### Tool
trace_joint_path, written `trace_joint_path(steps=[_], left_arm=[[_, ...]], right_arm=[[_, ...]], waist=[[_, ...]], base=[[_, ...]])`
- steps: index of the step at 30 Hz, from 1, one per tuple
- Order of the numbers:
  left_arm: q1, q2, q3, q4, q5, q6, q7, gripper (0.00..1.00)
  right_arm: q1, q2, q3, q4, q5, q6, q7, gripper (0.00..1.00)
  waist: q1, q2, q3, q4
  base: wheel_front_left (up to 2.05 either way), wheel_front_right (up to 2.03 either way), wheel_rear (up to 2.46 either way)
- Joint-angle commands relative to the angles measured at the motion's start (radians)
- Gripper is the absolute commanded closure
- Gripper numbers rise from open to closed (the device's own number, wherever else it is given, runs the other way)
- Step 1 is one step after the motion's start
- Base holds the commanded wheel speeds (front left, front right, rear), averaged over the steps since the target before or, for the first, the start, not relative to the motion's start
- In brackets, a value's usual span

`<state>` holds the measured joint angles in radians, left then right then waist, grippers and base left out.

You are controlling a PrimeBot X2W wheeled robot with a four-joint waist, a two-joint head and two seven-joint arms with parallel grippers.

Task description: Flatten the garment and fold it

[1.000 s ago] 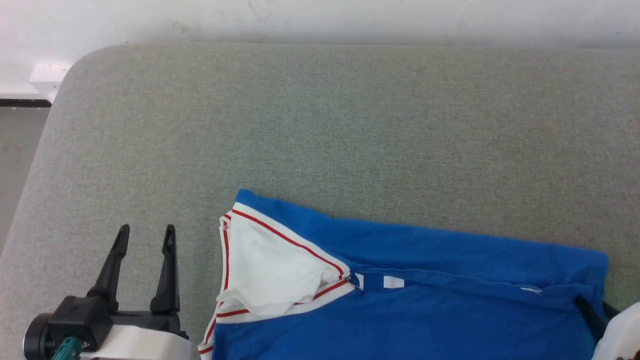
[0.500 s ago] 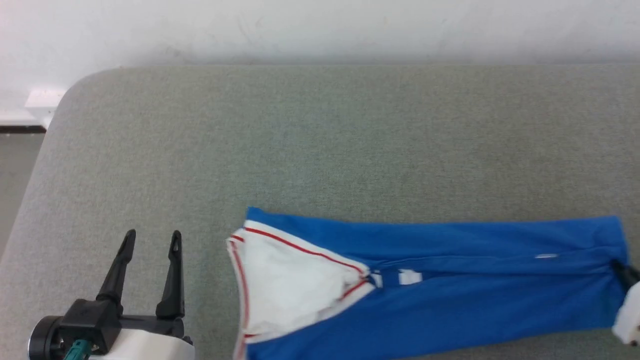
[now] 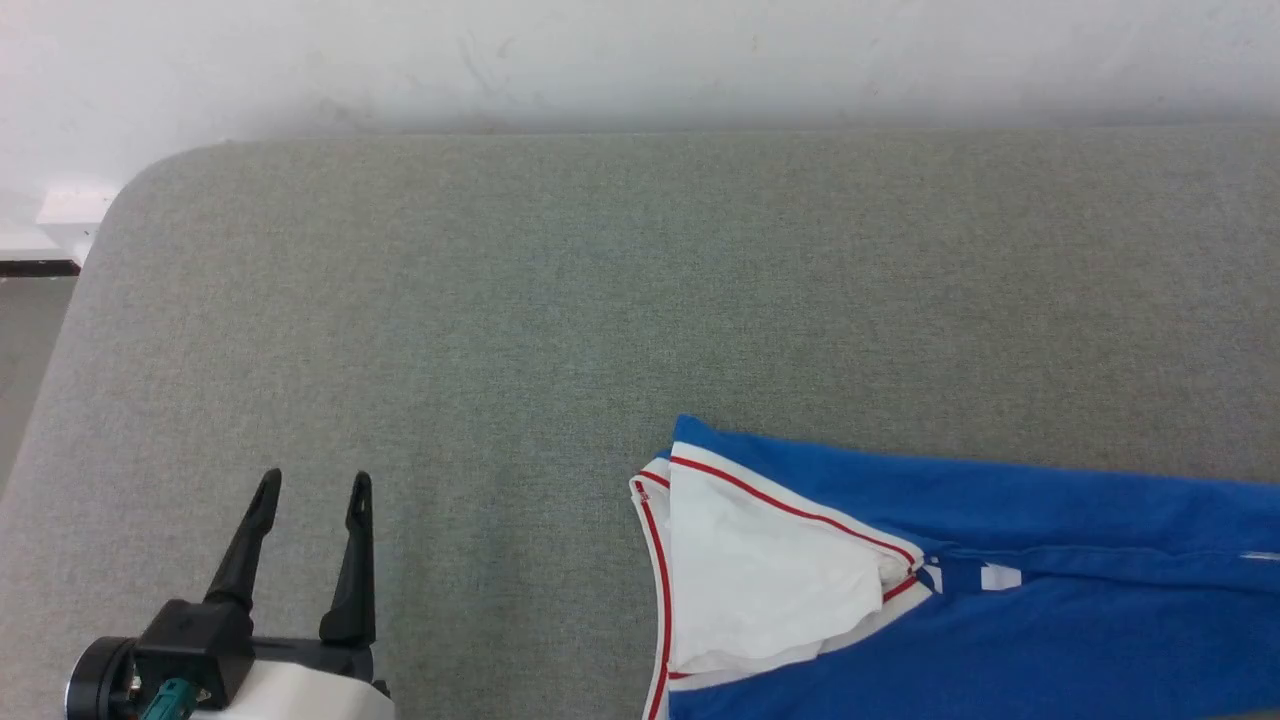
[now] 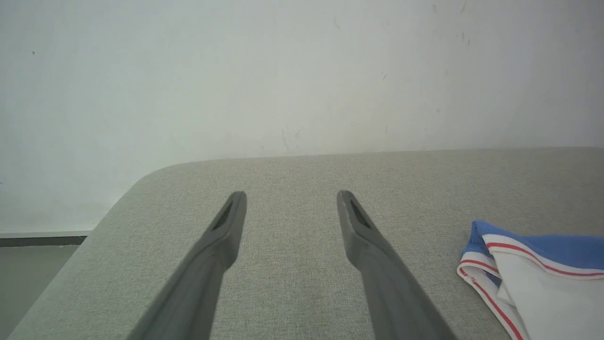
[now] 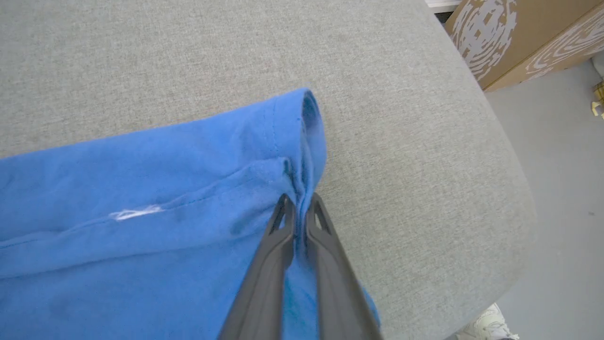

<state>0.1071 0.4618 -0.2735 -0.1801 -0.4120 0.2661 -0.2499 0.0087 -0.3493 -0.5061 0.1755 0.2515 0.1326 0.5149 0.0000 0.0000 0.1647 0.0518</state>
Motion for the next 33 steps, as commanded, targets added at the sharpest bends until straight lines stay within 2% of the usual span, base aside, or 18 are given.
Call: trace_joint_path(steps=[1,7,14,20,26,33], left_arm=[[0.01,0.003,0.0,0.005,0.005,0.005,0.001,0.0],[0.007,-0.003,-0.014,0.013,0.004,0.005,0.006,0.0],[0.014,-0.016,-0.016,0.021,-0.005,0.006,0.002,0.0],[0.021,-0.028,-0.026,0.034,-0.01,0.0,-0.001,0.0],[0.018,-0.031,-0.033,0.043,-0.016,-0.006,-0.001,0.0],[0.003,-0.041,-0.042,0.052,-0.022,-0.01,-0.001,0.0]], right_arm=[[0.006,0.012,0.009,0.0,0.012,-0.002,-0.003,1.0],[0.048,0.054,0.133,-0.078,0.117,-0.002,0.035,1.0],[0.132,0.069,0.336,-0.278,0.236,-0.002,0.155,1.0],[0.108,0.094,0.494,-0.4,0.291,-0.002,0.221,1.0],[0.015,0.105,0.66,-0.442,0.318,-0.002,0.263,1.0],[-0.107,0.131,0.798,-0.384,0.301,-0.002,0.26,1.0]], waist=[[0.0,0.0,-0.003,-0.003],[0.0,0.0,-0.018,-0.002],[0.0,0.0,-0.042,0.013],[0.0,0.0,-0.057,0.032],[0.0,0.0,-0.063,0.058],[0.0,0.0,-0.051,0.088]], base=[[0.0,0.0,0.0],[0.0,0.0,0.0],[0.0,0.0,0.0],[0.0,0.0,0.0],[0.0,0.0,0.0],[0.0,0.0,0.0]])
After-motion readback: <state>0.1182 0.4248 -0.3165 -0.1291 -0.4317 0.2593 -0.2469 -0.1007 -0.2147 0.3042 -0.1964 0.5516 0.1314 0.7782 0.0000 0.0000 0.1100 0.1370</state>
